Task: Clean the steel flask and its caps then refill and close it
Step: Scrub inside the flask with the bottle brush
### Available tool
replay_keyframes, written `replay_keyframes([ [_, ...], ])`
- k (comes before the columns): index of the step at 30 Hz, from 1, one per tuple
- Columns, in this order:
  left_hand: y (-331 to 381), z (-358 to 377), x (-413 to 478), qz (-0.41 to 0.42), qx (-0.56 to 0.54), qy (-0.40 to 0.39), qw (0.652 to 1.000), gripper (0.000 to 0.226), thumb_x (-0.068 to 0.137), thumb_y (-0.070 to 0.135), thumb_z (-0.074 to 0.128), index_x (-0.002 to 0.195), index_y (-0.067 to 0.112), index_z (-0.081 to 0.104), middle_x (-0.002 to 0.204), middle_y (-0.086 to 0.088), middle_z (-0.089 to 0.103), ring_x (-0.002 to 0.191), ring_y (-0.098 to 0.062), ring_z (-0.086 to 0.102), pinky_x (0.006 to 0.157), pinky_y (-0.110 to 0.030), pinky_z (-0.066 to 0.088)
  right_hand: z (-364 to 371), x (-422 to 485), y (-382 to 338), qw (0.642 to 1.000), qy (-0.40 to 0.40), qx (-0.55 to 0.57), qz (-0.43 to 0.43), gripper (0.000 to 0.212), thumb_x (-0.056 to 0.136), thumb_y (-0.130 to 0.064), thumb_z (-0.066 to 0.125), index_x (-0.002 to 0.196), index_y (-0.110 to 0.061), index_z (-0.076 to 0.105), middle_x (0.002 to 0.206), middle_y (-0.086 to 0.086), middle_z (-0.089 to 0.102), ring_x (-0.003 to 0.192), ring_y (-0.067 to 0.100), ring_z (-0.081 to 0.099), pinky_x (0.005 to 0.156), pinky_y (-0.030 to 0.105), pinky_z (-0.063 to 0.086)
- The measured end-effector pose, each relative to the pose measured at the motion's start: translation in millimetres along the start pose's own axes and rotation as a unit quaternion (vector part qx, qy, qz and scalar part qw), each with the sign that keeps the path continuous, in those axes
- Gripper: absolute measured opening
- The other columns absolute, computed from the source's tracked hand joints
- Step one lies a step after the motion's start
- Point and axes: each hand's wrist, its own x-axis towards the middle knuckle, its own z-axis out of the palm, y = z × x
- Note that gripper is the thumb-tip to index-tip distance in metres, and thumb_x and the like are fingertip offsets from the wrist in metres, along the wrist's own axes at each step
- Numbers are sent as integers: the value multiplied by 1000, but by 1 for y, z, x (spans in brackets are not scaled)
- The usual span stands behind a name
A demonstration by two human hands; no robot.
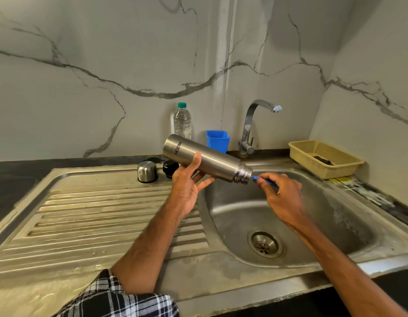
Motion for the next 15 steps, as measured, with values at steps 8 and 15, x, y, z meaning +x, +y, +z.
replay_keyframes([
  [8,1,1,-1,-2,-19,18,1000,69,77,28,76,139,8,53,131,-18,67,116,-30,68,83,-46,62,-9,1,11,998,47,28,-19,25,85,-36,70,109,-41,69,99,-24,67,102,13,62,97,57,46],
  [15,-2,0,-1,-14,-20,6,1000,44,88,21,70,128,12,56,129,-19,66,114,-30,68,80,-45,63,-16,-2,12,996,75,9,-40,32,78,-36,78,110,-38,73,100,-23,70,97,7,62,91,53,50],
])
